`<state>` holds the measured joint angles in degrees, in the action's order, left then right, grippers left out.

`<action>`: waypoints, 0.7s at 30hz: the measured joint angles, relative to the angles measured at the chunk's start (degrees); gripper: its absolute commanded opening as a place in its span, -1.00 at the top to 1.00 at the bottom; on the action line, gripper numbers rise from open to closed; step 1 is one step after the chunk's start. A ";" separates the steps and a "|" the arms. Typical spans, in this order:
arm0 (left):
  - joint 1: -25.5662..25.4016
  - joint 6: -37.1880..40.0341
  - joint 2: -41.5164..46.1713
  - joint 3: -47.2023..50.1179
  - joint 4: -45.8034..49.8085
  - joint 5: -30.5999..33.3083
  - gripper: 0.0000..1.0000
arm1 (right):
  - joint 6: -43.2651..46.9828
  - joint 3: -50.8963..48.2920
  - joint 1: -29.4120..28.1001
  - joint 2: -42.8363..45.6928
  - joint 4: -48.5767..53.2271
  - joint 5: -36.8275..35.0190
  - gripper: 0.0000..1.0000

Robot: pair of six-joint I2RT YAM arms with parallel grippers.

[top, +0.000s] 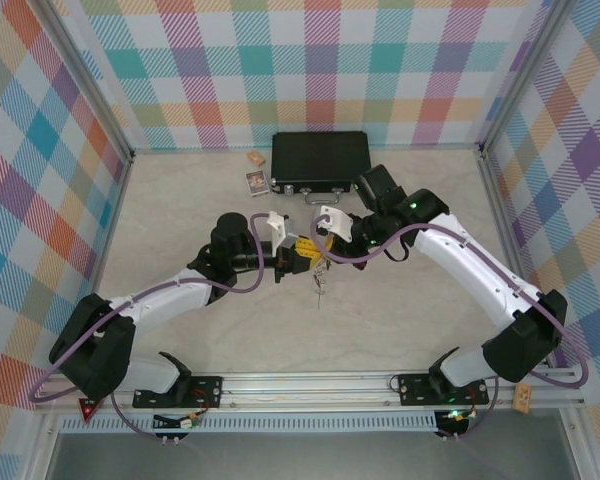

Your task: Put the keys on the keyring

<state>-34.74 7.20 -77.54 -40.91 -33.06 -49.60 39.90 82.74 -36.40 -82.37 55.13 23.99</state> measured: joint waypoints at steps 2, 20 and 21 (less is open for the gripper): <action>-0.04 -0.13 0.00 -0.11 0.13 -0.44 1.00 | 0.00 0.00 0.07 0.02 0.07 -0.17 1.00; -0.04 -11.67 -1.22 3.28 -19.50 1.55 1.00 | -7.56 -10.95 -0.44 12.66 -12.33 -7.72 0.36; -0.04 -13.00 -1.57 3.37 -21.35 1.75 1.00 | -8.26 -12.28 -0.44 14.03 -13.70 -7.89 0.36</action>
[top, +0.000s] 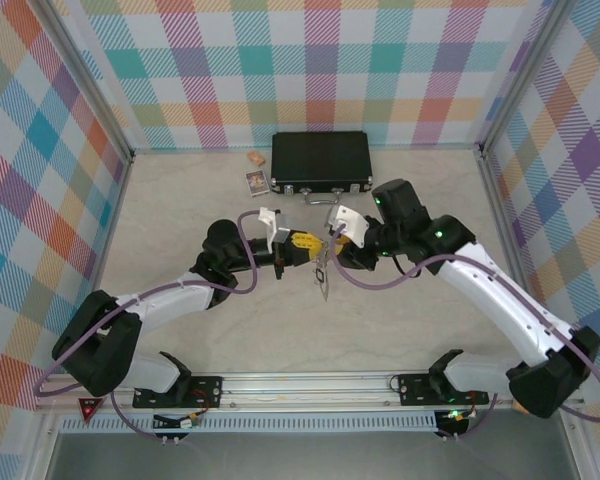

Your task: Put the keys on the keyring

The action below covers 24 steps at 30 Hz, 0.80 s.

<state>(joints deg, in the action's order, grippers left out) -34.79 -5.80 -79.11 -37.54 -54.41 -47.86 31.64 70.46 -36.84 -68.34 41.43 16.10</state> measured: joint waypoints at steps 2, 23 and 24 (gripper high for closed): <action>0.00 -2.54 -0.44 0.33 -3.78 0.61 1.00 | -1.33 -2.05 0.00 2.16 -2.47 -0.17 0.38; -3.48 -12.44 -0.92 0.22 -18.14 15.13 1.00 | -13.05 -10.91 0.00 10.91 -28.85 1.09 0.47; -3.58 -12.41 -0.92 -0.20 -18.14 15.56 1.00 | -13.20 -10.91 0.00 11.19 -29.64 1.09 0.47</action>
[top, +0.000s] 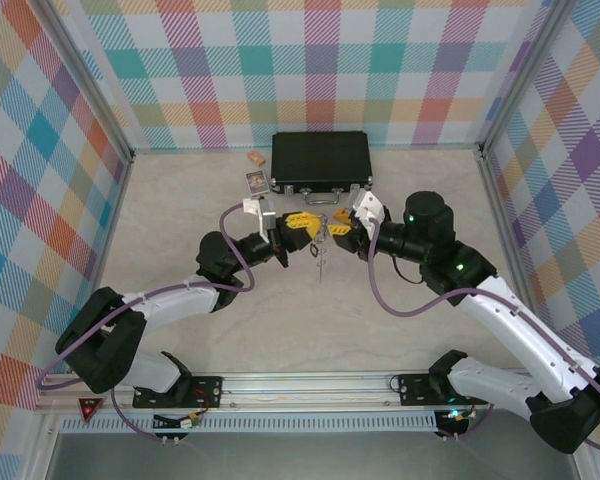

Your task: Put the keys on the keyring

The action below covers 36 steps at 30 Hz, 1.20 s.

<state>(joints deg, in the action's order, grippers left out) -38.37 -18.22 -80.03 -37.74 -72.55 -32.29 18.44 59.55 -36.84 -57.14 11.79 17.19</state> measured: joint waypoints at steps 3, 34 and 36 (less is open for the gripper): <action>-0.15 -0.02 0.00 -1.90 -0.07 0.57 1.00 | 0.00 0.02 0.00 0.28 -1.36 -0.04 0.48; -0.24 -0.24 -0.04 -4.63 -1.14 0.26 1.00 | 3.72 1.22 0.00 -0.44 -1.42 0.81 0.99; -0.24 -0.24 -0.04 -4.63 -1.14 0.26 1.00 | 3.61 1.22 0.00 -0.44 -1.38 0.87 1.00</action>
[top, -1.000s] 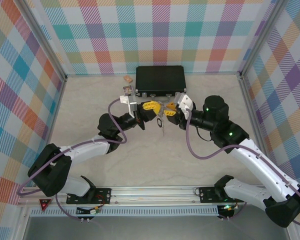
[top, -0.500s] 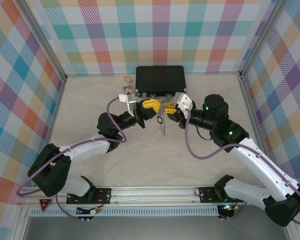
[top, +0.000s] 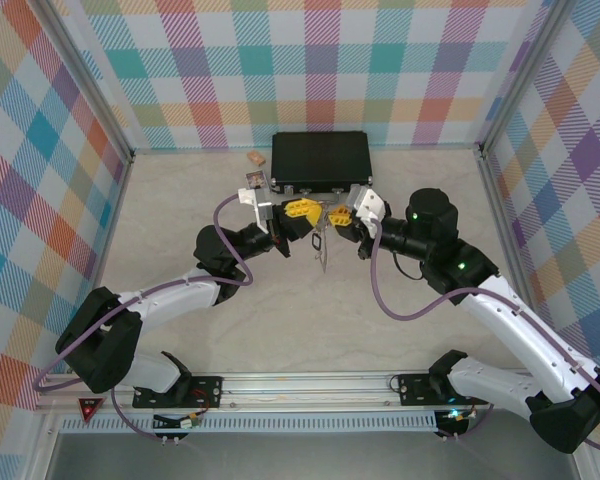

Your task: Put the keys on the keyring

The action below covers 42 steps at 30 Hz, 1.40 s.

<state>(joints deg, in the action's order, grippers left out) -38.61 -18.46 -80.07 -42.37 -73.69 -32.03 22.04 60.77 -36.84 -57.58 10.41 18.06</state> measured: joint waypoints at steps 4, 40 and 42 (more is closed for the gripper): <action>0.00 -0.02 0.00 0.00 0.00 0.00 1.00 | 0.55 0.00 -0.55 -0.04 0.22 0.20 1.00; -0.31 0.26 0.00 0.26 0.02 0.00 1.00 | -8.66 6.71 6.49 -3.04 3.37 12.09 0.41; -0.31 0.26 0.00 0.26 0.02 -0.02 1.00 | -9.68 7.54 7.34 -4.04 4.24 14.36 0.41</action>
<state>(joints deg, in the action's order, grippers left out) -38.92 -18.20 -80.07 -42.11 -73.67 -32.05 12.36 68.31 -29.50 -61.63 14.66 32.42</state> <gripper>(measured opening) 0.046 0.293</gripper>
